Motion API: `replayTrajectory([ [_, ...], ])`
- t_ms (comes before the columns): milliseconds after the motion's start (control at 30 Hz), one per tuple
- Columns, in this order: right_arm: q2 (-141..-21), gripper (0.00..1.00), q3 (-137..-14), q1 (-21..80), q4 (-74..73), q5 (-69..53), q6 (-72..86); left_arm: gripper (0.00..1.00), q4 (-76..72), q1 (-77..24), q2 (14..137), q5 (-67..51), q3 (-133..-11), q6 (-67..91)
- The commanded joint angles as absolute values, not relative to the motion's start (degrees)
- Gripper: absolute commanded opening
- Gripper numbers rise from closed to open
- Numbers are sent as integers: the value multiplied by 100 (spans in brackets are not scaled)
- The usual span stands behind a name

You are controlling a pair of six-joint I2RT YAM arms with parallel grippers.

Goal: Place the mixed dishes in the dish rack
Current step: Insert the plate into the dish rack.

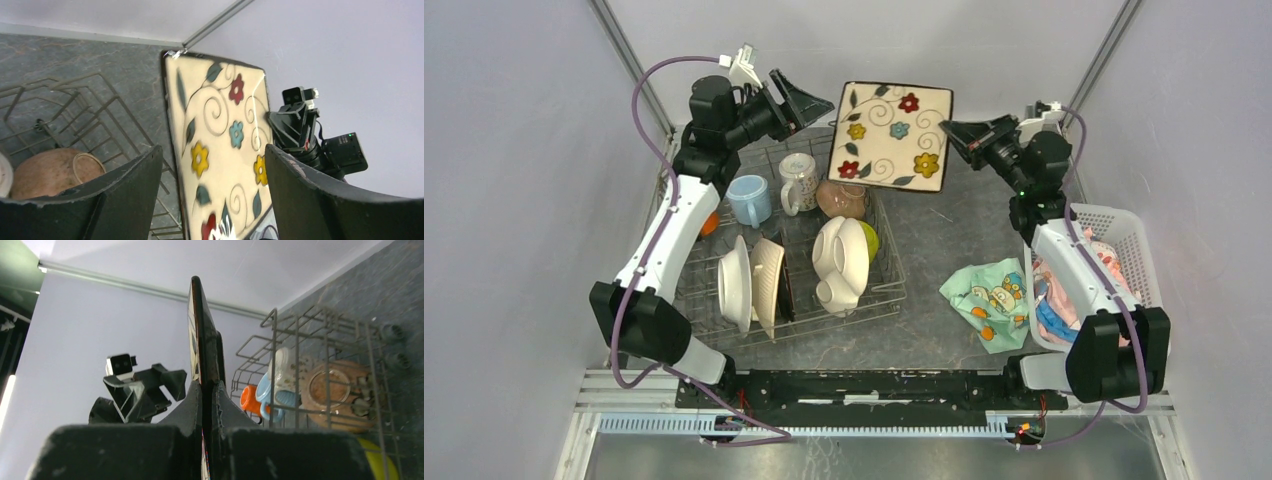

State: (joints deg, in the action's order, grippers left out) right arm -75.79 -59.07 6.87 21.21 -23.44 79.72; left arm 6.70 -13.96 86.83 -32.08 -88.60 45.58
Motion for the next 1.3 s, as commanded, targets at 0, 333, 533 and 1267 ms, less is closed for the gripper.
replayTrajectory([
  [0,-7072,0,-6302,1042,3404,-1954,8631,80,-209,-1413,8651,-3671,-8411,5274],
  [333,-7294,0,-6298,1692,3569,-1721,8499,57,-494,-1433,8195,-3817,-7487,5441],
  [533,-7442,5,-5900,1740,3913,-2061,8166,8,-352,-1398,7761,-3620,-7485,5385],
  [1267,-6978,98,-5247,1738,3090,-2603,6358,2,1513,-1107,6451,-1448,-8472,3809],
])
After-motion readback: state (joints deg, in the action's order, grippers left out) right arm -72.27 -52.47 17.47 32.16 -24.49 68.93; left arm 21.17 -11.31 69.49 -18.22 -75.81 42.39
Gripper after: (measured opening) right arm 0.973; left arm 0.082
